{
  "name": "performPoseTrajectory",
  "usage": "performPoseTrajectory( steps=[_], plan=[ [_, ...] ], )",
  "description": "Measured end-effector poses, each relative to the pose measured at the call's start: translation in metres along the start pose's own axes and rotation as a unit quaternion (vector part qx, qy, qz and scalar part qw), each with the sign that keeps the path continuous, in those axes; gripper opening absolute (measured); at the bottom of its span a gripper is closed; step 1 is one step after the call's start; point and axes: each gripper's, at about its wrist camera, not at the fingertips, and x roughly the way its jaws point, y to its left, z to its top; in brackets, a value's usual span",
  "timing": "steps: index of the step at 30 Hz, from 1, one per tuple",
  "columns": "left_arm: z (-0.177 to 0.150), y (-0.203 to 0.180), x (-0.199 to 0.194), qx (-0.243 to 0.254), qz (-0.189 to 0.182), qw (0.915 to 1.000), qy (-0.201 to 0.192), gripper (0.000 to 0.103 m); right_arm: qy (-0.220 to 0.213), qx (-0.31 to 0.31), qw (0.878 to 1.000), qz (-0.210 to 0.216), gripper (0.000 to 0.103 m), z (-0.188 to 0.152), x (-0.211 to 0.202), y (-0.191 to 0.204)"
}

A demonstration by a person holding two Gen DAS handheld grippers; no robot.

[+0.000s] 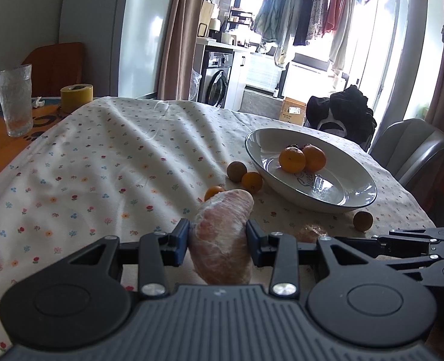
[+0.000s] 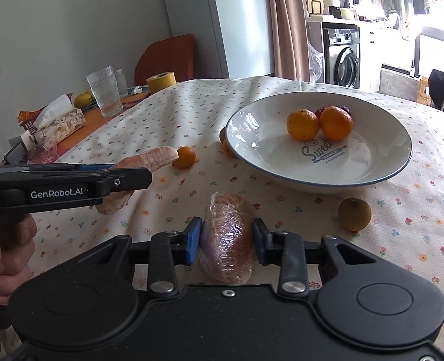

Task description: Organize fruits

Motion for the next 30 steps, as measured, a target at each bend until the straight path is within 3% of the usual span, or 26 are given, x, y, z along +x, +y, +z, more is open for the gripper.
performPoseTrajectory(
  steps=[12,30],
  plan=[
    [0.015,-0.015,-0.004,0.015,-0.014,0.9996,-0.019,0.039,-0.045,0.001,0.999,-0.010,0.034,0.019,-0.023,-0.009],
    [0.047,-0.054,0.019,0.049,-0.035,0.9977,-0.031,0.039,-0.086,0.007,0.994,-0.061,0.034,0.048,-0.032,-0.052]
  ],
)
